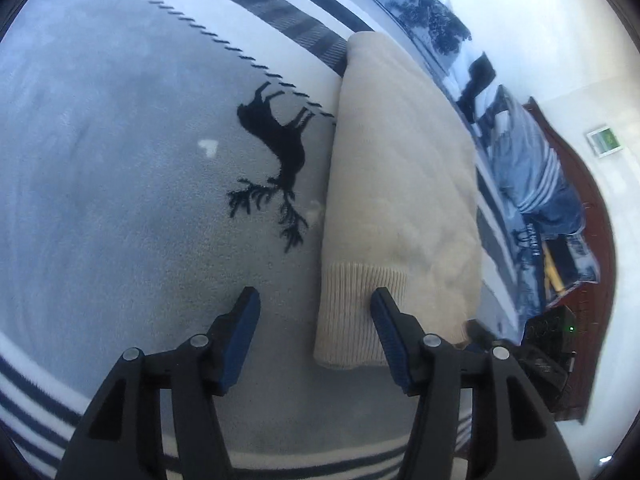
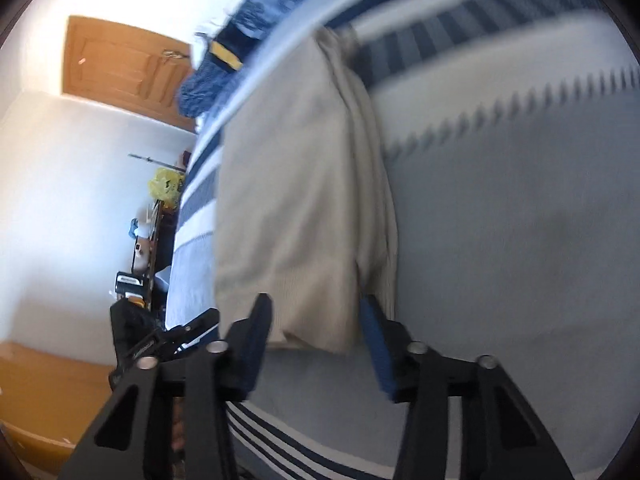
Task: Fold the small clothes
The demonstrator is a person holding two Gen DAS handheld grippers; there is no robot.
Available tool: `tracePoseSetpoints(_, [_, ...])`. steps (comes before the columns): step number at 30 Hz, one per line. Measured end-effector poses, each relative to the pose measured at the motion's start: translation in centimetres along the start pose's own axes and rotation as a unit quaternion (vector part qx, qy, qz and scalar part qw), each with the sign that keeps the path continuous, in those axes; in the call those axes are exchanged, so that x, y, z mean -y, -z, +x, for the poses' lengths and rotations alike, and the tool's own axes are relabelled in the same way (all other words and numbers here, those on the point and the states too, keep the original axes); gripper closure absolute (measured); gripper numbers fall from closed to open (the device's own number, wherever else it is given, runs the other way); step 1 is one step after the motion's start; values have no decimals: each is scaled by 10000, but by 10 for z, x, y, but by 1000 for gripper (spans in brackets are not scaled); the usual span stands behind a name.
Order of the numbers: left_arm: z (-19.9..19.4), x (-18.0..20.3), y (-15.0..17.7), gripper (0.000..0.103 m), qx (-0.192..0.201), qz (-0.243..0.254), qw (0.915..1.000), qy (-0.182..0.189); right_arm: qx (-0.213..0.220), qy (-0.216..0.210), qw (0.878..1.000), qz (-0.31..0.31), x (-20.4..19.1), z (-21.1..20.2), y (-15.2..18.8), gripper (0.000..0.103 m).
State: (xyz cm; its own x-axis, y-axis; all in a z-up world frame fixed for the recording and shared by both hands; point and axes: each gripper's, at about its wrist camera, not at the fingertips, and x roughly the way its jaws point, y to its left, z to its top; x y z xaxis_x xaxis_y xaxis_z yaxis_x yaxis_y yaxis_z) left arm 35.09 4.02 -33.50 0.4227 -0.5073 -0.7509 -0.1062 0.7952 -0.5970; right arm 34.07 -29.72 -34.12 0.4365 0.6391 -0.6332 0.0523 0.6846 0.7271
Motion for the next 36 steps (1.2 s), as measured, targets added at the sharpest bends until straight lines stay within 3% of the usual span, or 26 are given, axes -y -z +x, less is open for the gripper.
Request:
tracePoseSetpoints(1, [0, 3, 2, 55, -43, 4, 10000, -25, -64, 176, 9998, 34, 4, 8, 2, 61])
tracePoseSetpoints(2, [1, 7, 4, 66, -146, -9, 9999, -23, -73, 289, 9995, 81, 7, 13, 4, 78])
tracePoseSetpoints(3, [0, 8, 5, 68, -199, -10, 9998, 11, -91, 308, 9994, 112, 10, 15, 4, 98])
tracePoseSetpoints(6, [1, 19, 11, 69, -182, 279, 9993, -140, 303, 157, 9994, -93, 0, -15, 5, 99])
tracePoseSetpoints(8, [8, 20, 14, 68, -228, 374, 9985, -337, 542, 440, 9971, -295, -5, -28, 4, 99])
tracePoseSetpoints(10, [8, 19, 15, 68, -203, 369, 9985, -345, 320, 533, 9978, -222, 6, -14, 3, 98])
tracePoseSetpoints(12, [3, 17, 15, 61, -213, 324, 9991, -197, 132, 651, 9978, -43, 22, -1, 7, 91])
tracePoseSetpoints(13, [0, 14, 16, 51, -208, 248, 9995, -68, 117, 371, 9992, 110, 29, -4, 10, 84])
tracePoseSetpoints(15, [-3, 8, 14, 46, -119, 63, 9999, 99, 200, 62, 9996, 167, 33, -16, 10, 42])
tracePoseSetpoints(16, [-2, 8, 13, 44, -109, 35, 9998, 150, 303, 98, 9994, 137, 34, -22, 10, 36])
tracePoseSetpoints(20, [14, 14, 5, 42, -188, -28, 9997, 167, 382, -311, 9980, 401, 50, -24, -2, 36])
tracePoseSetpoints(22, [19, 20, 4, 43, -152, 49, 9997, 177, 226, -562, 9967, 540, 55, -6, -8, 41])
tracePoseSetpoints(23, [22, 22, 3, 57, -178, 57, 9997, 182, 175, -615, 9963, 582, 55, 4, -8, 50])
tracePoseSetpoints(26, [31, 23, -4, 81, -248, 62, 9996, 107, -4, -729, 9957, 563, 50, 20, -5, 72])
tracePoseSetpoints(27, [31, 21, -6, 85, -275, 117, 9995, 142, -172, -759, 9956, 516, 48, 29, -3, 80])
tracePoseSetpoints(31, [7, -1, -11, 88, -306, -394, 9949, 874, -251, -831, 9946, 567, 50, 29, -3, 92])
tracePoseSetpoints(36, [-52, -1, 10, 89, -128, -93, 9939, 1093, -46, -1053, 9934, 449, 23, -8, 31, 97])
